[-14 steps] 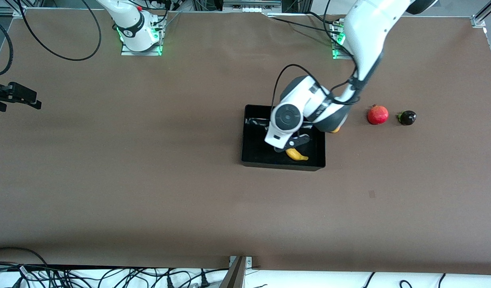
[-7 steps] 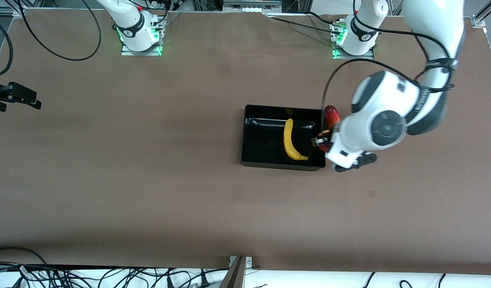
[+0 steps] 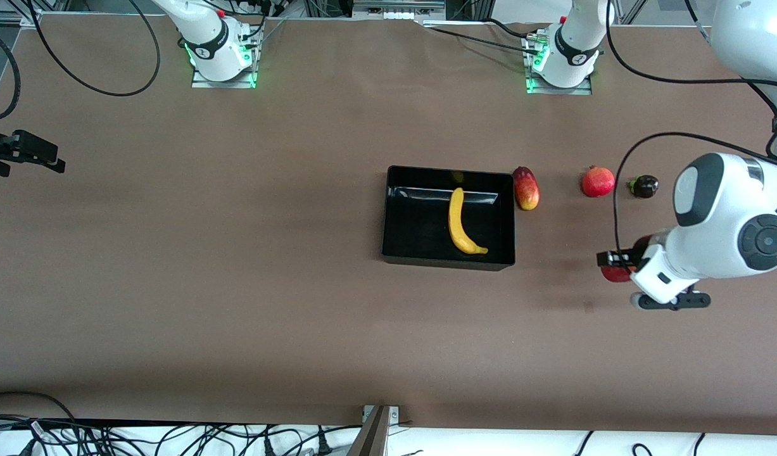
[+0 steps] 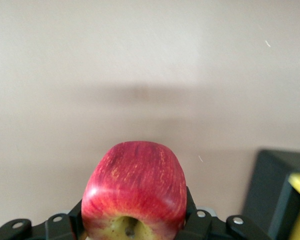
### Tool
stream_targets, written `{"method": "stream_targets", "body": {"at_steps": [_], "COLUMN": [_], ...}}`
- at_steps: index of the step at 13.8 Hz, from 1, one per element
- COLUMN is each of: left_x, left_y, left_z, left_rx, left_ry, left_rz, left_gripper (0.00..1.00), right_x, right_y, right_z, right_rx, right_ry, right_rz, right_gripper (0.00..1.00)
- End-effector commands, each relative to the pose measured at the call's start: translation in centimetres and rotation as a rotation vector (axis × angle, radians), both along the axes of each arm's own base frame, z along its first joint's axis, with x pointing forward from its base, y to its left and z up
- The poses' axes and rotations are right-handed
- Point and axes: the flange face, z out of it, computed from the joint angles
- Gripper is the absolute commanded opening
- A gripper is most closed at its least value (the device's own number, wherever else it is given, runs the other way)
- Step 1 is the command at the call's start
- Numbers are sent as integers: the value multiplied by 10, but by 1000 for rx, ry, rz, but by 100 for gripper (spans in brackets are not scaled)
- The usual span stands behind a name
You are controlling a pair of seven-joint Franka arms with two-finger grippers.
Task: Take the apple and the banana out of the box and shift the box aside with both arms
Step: 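Lift the apple out with the left gripper and set it on the table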
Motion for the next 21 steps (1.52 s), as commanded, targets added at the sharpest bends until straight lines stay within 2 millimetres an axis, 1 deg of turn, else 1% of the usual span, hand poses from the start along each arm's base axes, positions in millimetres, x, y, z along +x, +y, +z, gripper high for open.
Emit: {"method": "stream_targets", "body": {"at_steps": [1, 2, 3, 5, 6, 8, 9, 10, 11, 12, 14, 15, 16, 17, 18, 20, 21], "left_x": [14, 16, 13, 3, -1, -6, -7, -8, -9, -9, -9, -8, -7, -8, -9, -15, -19], "left_y": [6, 3, 0, -5, -6, -4, -2, -1, -1, -1, 1, 2, 5, 1, -9, -32, -44], "left_z": [-60, -88, -114, -137, -146, -171, -184, -190, -193, -192, -190, -186, -178, -165, -145, -93, -71], "left_rx": [27, 50, 67, 76, 73, 71, 71, 75, 79, 80, 79, 82, 89, 98, 102, 66, 47], "left_ry": [-64, -66, -61, -60, -57, -43, -41, -41, -38, -39, -35, -38, -35, -12, 8, 42, 48], "left_rz": [-39, -54, -61, -68, -71, -72, -71, -77, -79, -88, -102, -95, -91, -93, -90, -61, -34], "left_gripper": [11, 11, 11, 11, 11, 12, 15, 19, 35, 60, 90, 100, 100, 100, 100, 100, 100], "right_x": [1, 1, 1, 1, 1, 1, 1, 1, 1, 2, 2, 2, 2, 2, 2, 2, 2], "right_y": [-3, -3, -3, -4, -3, -3, -4, -3, -3, -3, -3, -3, -3, -3, -3, -3, -3], "right_z": [3, 3, 3, 3, 3, 3, 3, 3, 3, 2, 1, 2, 1, 1, 2, 1, 1], "right_rx": [5, 6, 5, 6, 6, 6, 6, 6, 6, 6, 6, 6, 6, 6, 6, 6, 6], "right_ry": [3, 5, 4, 5, 5, 5, 5, 5, 5, 7, 8, 7, 8, 8, 7, 8, 8], "right_rz": [11, 11, 11, 10, 11, 11, 10, 11, 11, 11, 11, 11, 11, 11, 11, 11, 11], "right_gripper": [100, 100, 100, 100, 100, 100, 100, 100, 100, 100, 100, 100, 100, 100, 100, 100, 100]}}
